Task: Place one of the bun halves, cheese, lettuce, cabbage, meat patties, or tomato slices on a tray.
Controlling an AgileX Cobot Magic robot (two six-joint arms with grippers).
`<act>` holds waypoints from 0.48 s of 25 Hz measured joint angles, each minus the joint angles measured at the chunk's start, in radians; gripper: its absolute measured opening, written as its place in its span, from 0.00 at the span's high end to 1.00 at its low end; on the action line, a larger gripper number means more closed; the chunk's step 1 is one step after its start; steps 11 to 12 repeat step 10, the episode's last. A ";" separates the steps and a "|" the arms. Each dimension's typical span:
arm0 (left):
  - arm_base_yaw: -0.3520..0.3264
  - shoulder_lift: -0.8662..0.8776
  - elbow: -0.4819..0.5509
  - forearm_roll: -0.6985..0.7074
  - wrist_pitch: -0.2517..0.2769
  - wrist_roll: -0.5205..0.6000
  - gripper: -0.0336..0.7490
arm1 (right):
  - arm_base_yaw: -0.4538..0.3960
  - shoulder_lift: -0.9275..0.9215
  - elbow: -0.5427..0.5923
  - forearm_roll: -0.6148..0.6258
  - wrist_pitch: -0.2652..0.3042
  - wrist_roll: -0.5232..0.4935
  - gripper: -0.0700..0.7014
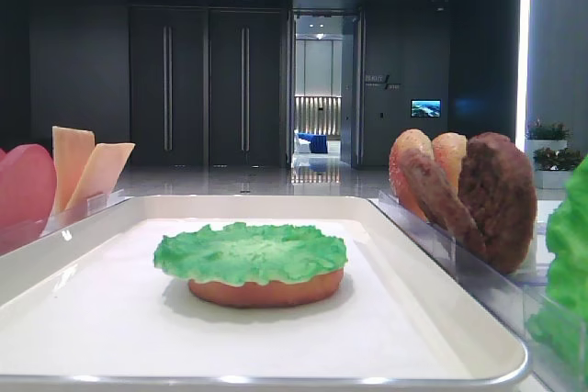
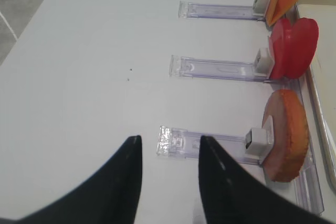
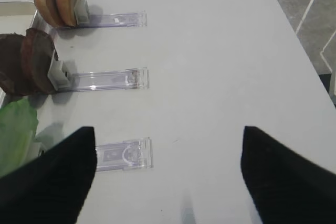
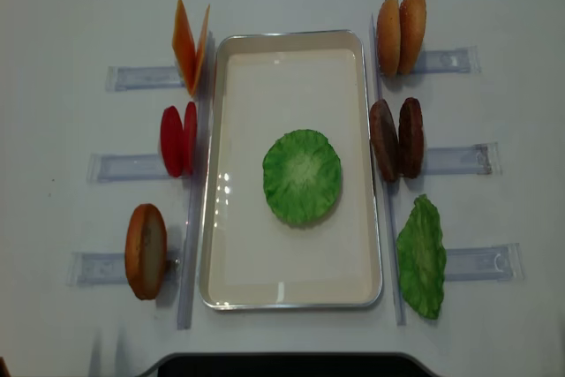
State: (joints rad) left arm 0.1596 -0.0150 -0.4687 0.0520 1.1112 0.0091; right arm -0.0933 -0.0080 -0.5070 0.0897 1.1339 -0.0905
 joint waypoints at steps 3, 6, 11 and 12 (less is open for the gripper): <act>0.000 0.000 0.000 0.000 0.000 0.000 0.60 | 0.000 0.000 0.000 0.000 0.000 0.001 0.21; 0.000 0.000 0.000 0.000 0.000 0.000 0.60 | 0.000 0.000 0.000 0.000 0.000 0.001 0.21; 0.000 0.000 0.000 0.000 0.000 0.000 0.60 | 0.000 0.000 0.000 0.000 0.000 0.001 0.21; 0.000 0.000 0.000 0.000 0.000 0.000 0.60 | 0.000 0.000 0.000 0.000 0.000 0.001 0.21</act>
